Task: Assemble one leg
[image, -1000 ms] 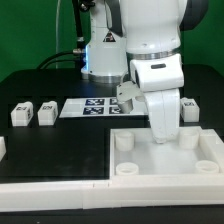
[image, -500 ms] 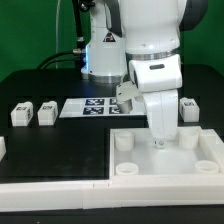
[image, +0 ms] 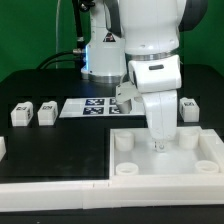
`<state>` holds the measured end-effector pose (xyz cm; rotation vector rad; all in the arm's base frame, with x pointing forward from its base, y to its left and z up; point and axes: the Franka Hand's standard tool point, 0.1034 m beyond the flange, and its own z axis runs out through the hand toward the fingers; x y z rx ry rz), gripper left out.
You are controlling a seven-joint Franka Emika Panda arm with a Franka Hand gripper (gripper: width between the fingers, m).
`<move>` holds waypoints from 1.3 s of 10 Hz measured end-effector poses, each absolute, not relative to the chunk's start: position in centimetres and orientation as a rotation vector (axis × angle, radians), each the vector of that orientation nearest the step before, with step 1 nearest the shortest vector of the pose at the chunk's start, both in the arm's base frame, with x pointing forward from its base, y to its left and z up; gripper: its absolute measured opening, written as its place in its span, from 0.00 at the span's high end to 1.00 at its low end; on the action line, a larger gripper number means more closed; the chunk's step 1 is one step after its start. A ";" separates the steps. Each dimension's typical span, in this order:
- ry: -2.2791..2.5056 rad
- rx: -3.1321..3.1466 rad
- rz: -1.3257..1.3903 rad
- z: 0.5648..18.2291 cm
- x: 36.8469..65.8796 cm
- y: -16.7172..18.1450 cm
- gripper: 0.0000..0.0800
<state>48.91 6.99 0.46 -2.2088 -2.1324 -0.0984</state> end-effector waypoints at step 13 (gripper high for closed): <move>-1.210 -2.845 -0.117 6.5 45.0 12.6 0.19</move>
Offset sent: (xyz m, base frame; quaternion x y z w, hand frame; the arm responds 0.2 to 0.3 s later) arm 0.0000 0.0000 0.0000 0.0000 0.0000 0.0000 1.0000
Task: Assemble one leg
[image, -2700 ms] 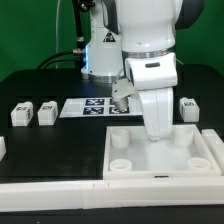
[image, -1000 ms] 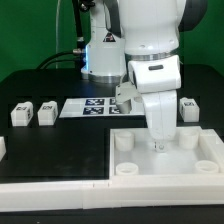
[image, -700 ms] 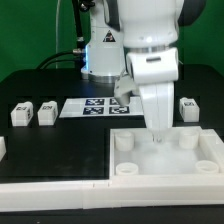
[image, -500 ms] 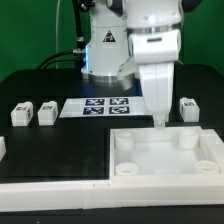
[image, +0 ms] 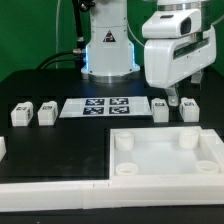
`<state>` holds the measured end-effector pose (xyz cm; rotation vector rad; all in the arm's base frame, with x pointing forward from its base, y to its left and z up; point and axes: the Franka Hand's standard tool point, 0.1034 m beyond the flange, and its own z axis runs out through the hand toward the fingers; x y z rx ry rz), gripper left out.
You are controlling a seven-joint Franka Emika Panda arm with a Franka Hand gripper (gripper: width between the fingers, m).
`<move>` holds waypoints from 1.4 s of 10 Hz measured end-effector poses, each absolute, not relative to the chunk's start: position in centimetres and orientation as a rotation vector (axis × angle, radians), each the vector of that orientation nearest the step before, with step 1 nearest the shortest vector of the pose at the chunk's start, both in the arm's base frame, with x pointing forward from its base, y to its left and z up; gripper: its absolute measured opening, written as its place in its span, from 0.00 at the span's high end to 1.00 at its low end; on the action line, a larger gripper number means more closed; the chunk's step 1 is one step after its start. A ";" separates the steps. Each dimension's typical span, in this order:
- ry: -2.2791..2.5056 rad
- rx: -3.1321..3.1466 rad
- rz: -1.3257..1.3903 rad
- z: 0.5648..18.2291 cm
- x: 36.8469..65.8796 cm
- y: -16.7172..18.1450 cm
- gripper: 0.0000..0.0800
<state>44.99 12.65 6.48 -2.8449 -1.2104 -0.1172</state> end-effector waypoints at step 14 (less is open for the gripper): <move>0.043 -3.028 0.491 4.0 41.0 15.3 0.19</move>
Offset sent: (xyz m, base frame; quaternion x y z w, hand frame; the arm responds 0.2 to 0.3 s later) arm -0.0331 0.0237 -0.0085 -0.0046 -0.0184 0.3342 0.9423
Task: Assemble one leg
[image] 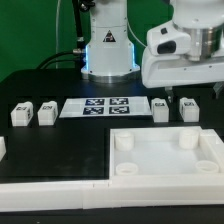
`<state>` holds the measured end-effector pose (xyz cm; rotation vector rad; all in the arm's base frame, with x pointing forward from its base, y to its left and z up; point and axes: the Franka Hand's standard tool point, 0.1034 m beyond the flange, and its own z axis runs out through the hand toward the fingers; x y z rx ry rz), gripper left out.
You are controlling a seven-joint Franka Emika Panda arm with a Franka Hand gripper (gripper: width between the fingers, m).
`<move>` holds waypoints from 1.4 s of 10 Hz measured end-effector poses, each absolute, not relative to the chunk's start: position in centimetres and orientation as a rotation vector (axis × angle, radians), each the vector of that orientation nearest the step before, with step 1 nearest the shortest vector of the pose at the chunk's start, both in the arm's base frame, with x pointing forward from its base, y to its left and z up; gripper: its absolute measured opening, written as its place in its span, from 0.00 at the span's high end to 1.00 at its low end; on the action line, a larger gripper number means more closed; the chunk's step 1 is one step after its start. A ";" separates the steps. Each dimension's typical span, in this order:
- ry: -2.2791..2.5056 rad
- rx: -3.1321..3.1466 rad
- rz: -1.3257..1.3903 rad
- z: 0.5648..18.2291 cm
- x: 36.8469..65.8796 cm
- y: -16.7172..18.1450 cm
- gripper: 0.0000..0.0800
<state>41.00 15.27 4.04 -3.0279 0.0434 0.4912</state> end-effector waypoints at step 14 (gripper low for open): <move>0.027 -2.884 1.180 1.0 37.7 16.7 0.30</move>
Offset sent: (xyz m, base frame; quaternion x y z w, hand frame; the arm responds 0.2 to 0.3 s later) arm 0.0000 0.0000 0.0000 0.0000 -0.2667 0.0000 0.9638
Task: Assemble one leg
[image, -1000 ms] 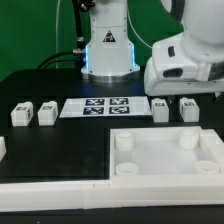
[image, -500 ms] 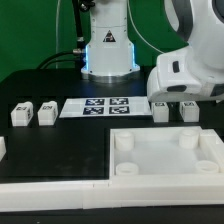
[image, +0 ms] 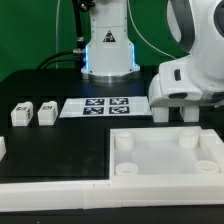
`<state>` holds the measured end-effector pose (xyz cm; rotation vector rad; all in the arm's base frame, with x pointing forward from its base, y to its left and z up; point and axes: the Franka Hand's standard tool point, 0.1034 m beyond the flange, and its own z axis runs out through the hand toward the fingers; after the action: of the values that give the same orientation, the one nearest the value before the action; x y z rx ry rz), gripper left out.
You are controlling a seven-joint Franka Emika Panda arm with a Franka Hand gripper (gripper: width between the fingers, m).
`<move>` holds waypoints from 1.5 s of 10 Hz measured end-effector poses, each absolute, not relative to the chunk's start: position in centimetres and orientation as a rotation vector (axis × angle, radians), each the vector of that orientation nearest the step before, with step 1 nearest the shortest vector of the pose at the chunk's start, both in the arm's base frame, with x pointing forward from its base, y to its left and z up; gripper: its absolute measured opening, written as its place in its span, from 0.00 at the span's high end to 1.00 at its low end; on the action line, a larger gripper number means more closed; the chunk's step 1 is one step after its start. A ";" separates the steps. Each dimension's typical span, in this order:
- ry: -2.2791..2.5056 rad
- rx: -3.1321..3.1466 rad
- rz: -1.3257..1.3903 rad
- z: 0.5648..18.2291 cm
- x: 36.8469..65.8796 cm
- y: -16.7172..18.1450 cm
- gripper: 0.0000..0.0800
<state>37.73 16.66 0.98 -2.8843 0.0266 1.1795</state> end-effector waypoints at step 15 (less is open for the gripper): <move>-0.125 -2.977 0.667 12.2 47.7 13.3 0.64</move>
Offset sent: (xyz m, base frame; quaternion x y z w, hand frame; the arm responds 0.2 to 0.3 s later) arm 0.0000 0.0000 0.0000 0.0000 0.0000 0.0000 1.0000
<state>47.74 13.26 12.24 -2.9766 -0.1253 0.6672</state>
